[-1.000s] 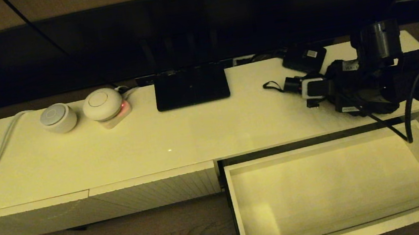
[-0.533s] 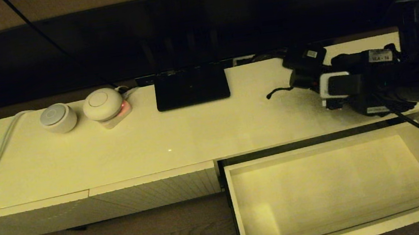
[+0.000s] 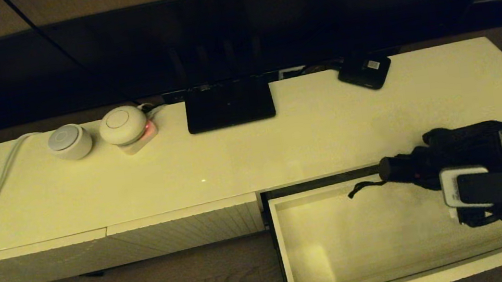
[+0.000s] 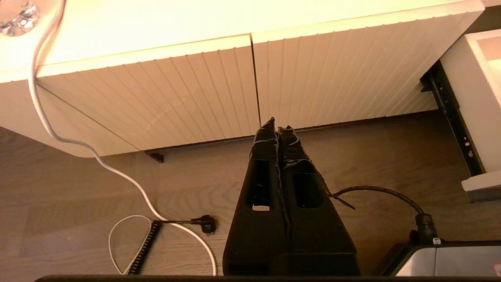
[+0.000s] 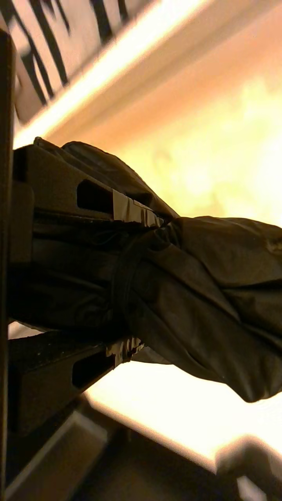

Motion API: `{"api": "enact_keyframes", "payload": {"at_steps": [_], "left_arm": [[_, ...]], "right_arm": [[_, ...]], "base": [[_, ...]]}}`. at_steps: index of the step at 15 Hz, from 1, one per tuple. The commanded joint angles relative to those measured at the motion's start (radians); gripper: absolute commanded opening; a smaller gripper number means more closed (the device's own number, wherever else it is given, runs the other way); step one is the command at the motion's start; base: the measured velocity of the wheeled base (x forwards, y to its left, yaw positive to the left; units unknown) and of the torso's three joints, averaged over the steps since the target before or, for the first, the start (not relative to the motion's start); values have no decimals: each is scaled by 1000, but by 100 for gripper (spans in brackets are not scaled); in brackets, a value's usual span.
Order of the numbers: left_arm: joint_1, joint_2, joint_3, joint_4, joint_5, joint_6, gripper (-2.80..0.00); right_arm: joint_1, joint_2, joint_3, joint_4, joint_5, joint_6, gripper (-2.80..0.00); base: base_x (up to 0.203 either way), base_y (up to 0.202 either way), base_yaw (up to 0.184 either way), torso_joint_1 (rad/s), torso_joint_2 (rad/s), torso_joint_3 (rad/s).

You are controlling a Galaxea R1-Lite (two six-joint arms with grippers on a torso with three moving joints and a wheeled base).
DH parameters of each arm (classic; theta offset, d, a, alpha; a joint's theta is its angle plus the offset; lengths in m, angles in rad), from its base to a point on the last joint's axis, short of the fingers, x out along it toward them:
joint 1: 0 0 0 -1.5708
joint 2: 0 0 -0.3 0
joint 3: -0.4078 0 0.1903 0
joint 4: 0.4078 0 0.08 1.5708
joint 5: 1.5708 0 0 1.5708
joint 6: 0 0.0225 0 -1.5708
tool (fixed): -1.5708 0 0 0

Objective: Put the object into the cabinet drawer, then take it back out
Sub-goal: Put the umbrella in the drawer

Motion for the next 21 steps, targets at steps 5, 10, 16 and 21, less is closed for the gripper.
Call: {"api": "enact_keyframes", "payload": {"at_steps": [5, 10, 16, 21], "left_arm": [[0, 0, 3, 0, 0, 0, -280], [0, 0, 3, 0, 0, 0, -280], [0, 0, 3, 0, 0, 0, -280], [0, 0, 3, 0, 0, 0, -280]], "right_arm": [[-11, 82, 106, -15, 0, 28, -280], [-41, 178, 144, -92, 1, 45, -280], [-95, 281, 137, -130, 41, 9, -280], [-190, 304, 179, -146, 83, -72, -280]], "base": [[0, 0, 0, 0, 0, 0], [0, 0, 0, 0, 0, 0], [0, 0, 0, 0, 0, 0], [0, 0, 0, 0, 0, 0]]}}
